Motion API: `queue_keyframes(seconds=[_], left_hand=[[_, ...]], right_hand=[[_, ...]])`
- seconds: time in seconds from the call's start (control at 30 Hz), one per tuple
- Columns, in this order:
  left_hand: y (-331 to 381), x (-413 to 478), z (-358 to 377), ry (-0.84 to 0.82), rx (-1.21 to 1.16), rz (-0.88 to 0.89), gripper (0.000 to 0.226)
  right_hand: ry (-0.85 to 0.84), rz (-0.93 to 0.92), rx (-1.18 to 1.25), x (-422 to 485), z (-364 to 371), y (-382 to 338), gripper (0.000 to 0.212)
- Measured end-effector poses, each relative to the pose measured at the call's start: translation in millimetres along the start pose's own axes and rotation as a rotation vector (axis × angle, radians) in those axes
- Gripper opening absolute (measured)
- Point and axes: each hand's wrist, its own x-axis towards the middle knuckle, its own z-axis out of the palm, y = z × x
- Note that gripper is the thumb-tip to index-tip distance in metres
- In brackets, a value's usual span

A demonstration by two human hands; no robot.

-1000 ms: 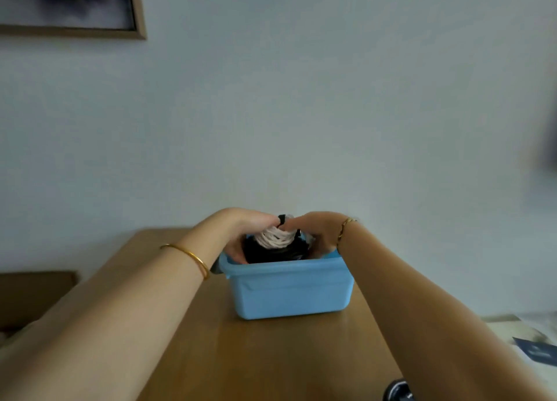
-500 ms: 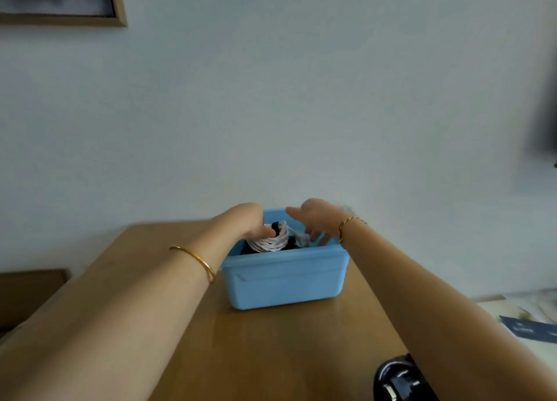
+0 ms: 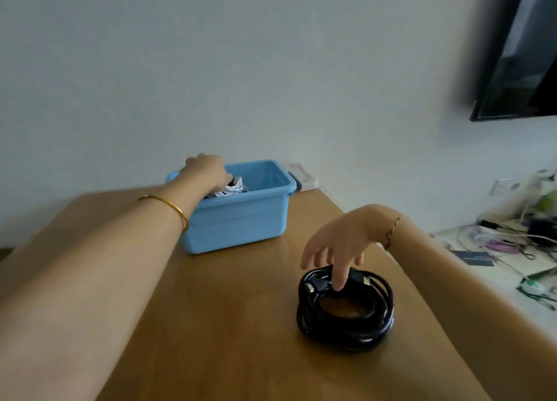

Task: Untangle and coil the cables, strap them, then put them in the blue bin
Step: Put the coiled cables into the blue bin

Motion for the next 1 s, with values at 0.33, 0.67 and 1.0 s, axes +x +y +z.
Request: queue_keyframes(seconds=[0.33,0.67,1.0], left_hand=[[13.2,-14.0,-17.5,0.199,-0.371,0.093,0.018],[-28.3,5.3,-30.5,0.284,-0.724,-0.048,0.026],[-16.5,20.7,-30.1,0.118,-0.607,0.279,0.037]], right_hand=[[0.157,-0.077,-0.055,29.6,13.9,13.7,0.032],[0.556,-0.276,0.705,17.3,-85.3,2.3,0.023],[0.655,-0.02,0.909,95.4,-142.4,-18.6,0.024]])
